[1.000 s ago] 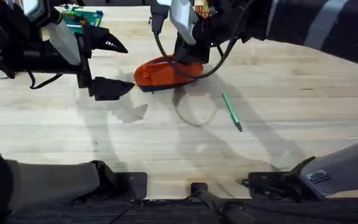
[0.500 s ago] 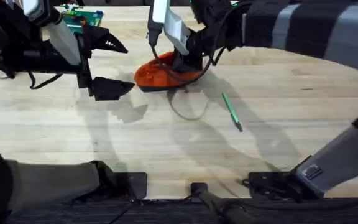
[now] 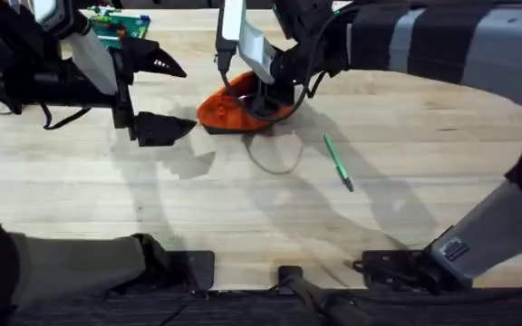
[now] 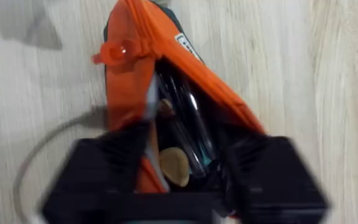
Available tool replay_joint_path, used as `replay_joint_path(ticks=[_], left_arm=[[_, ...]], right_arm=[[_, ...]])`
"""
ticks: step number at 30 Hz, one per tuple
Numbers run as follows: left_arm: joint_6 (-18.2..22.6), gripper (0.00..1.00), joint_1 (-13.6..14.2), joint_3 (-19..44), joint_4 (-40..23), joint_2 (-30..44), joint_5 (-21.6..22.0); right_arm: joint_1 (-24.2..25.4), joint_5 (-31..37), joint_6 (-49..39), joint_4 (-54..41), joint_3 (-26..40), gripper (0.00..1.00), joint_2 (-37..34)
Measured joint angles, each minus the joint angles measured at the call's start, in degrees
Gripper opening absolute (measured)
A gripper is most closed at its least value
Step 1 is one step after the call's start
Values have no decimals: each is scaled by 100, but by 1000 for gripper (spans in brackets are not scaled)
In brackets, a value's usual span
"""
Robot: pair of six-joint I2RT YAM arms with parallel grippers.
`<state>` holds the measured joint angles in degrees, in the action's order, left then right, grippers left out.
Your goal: Unzip the bag, pick up the pens from the table one at a time and place them inside, then zip the bag closed.
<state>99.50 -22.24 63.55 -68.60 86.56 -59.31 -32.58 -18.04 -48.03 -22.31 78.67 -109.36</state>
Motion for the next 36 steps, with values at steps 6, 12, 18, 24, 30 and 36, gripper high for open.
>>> replay_joint_path(ticks=[6,12,18,24,30,36], left_arm=[[1,993,0,0,2,0,0],[1,993,0,0,1,0,0],[1,993,0,0,2,0,0],[1,992,0,0,2,0,0],[1,993,0,0,2,0,2],[1,993,0,0,2,0,0]], right_arm=[[2,0,-22,-9,2,993,0],[2,0,-22,-17,2,996,0],[2,0,-22,24,2,998,0],[2,2,-20,31,2,998,4],[2,20,-2,-163,2,998,343],[2,17,91,-664,2,998,1218]])
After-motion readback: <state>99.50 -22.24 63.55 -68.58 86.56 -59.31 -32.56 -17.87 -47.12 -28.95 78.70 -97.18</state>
